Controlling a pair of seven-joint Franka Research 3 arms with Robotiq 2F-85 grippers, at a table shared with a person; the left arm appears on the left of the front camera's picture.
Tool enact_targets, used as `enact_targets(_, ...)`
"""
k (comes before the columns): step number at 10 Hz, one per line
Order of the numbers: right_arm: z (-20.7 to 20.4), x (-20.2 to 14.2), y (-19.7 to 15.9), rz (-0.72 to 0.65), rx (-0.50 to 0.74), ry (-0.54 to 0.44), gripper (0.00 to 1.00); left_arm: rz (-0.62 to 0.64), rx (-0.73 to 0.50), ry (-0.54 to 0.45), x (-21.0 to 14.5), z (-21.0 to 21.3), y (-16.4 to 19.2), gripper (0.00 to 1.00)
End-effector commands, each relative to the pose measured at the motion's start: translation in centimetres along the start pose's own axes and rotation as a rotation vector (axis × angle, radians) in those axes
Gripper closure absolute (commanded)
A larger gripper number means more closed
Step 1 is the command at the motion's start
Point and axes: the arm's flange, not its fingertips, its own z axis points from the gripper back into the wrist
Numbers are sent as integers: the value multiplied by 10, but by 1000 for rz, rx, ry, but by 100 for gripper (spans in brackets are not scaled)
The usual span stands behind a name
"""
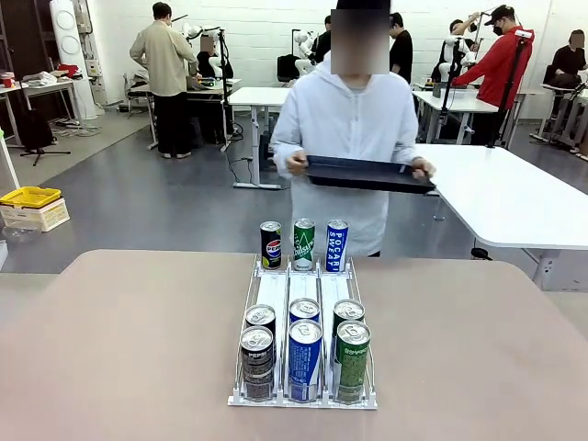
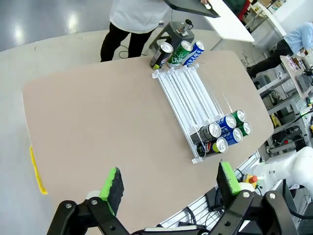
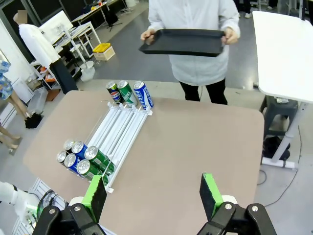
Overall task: Retrieve and hand over the desired beverage to the person.
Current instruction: Pick up a can of the same type that the person held from the Automatic Can Dispenser.
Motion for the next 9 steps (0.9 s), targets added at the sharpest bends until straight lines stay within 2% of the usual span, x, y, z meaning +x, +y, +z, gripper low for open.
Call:
enact_targets(1,-1,-2,-2,-5,2,-2,0,-7,-5,-2,1,2,-1,0)
enact_targets(9,-1,-2,-2,-5,2,-2,0,-7,-5,-2,1,2,-1,0)
